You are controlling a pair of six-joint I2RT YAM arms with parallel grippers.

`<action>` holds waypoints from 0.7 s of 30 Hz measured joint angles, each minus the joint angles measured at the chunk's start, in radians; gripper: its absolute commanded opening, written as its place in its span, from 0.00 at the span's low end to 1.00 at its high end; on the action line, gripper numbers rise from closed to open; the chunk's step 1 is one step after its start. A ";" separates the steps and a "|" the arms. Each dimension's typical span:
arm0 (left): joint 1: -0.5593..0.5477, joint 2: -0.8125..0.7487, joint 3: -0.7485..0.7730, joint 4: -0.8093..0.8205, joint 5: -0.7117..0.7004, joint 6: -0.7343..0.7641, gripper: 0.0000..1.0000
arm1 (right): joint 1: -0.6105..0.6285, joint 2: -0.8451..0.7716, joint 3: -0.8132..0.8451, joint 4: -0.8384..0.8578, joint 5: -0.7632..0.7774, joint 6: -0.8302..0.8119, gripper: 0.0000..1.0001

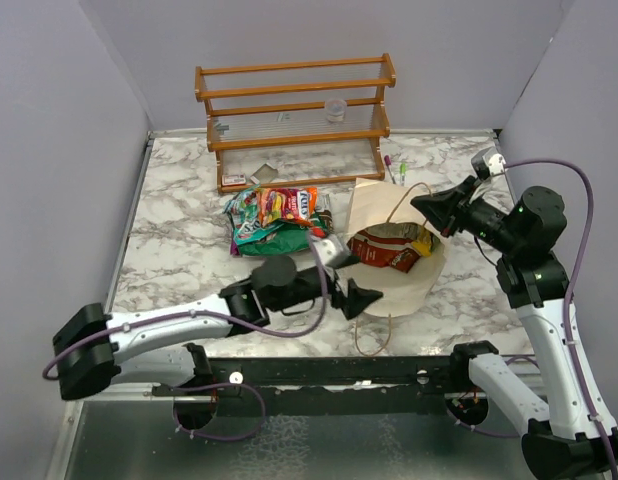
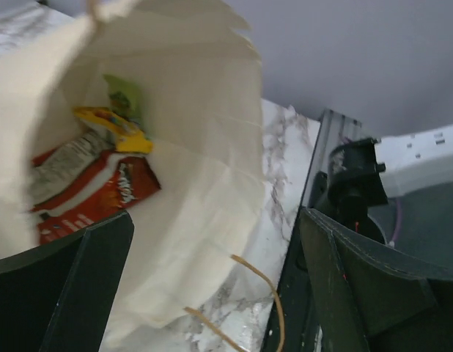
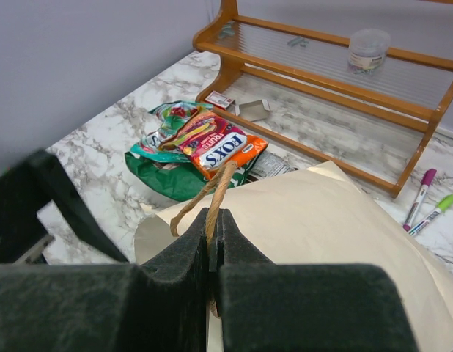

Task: Take the snacks out of the paper bag
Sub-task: Take out the snack from the paper bag.

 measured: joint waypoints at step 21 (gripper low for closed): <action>-0.238 0.684 0.346 -0.017 -0.535 0.194 0.41 | 0.000 -0.024 0.000 0.000 -0.011 0.005 0.02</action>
